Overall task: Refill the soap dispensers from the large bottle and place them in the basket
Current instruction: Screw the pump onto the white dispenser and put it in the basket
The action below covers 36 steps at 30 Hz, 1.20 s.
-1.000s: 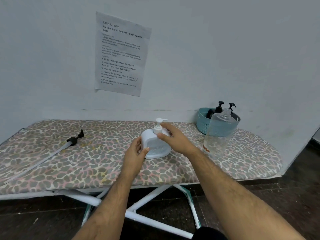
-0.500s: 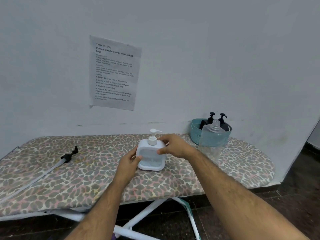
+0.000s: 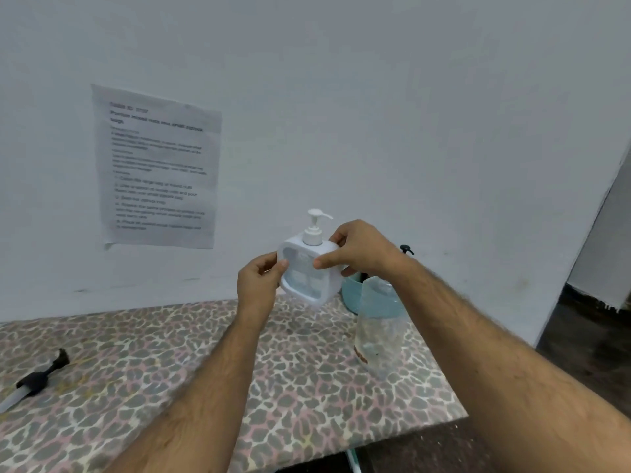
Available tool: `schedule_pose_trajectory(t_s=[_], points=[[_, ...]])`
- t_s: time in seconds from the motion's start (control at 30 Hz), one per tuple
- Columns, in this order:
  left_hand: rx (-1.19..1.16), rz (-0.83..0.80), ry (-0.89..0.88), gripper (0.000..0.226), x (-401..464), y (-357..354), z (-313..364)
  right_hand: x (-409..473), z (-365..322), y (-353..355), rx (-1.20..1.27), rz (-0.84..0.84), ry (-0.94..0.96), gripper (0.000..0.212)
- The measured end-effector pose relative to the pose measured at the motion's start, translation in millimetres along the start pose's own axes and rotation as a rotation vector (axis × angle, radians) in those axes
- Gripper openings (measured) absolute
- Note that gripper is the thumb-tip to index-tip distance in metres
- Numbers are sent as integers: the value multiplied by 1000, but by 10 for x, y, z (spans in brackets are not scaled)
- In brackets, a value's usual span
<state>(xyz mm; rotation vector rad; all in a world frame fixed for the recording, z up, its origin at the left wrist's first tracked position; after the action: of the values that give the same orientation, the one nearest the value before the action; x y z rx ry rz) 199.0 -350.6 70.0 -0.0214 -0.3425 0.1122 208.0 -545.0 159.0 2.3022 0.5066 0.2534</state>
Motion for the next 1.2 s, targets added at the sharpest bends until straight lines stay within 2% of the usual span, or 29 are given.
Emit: schedule_pose_trajectory(t_s=[0.23, 0.33, 0.47, 0.67, 1.07, 1.2], points=[[91, 34, 66, 22, 688, -439, -56, 203, 379, 623, 63, 166, -51, 46], [91, 25, 60, 13, 891, -636, -123, 298, 594, 784, 75, 233, -74, 44], [-14, -104, 59, 11, 1007, -1002, -260, 412, 905, 941, 34, 303, -120, 47], [9, -289, 93, 14, 1140, -1394, -453, 539, 1292, 871, -11, 353, -178, 49], [-1, -477, 258, 40, 1163, -1721, -812, 558, 1626, 631, -95, 384, -256, 51], [88, -492, 245, 67, 1152, -1744, -856, 583, 1698, 549, -149, 365, -276, 51]])
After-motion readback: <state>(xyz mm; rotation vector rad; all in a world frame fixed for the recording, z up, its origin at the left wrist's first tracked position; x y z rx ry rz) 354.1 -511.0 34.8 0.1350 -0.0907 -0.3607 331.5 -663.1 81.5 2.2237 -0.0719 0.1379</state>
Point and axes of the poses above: each hand's wrist, its own x-axis towards the middle knuckle, its own y-axis out of the back of the hand, z = x × y, the point moved 10 cm from there along x, towards the middle knuckle, and after that the axes turned 14 degrees about -z, right-handed, at the moved point
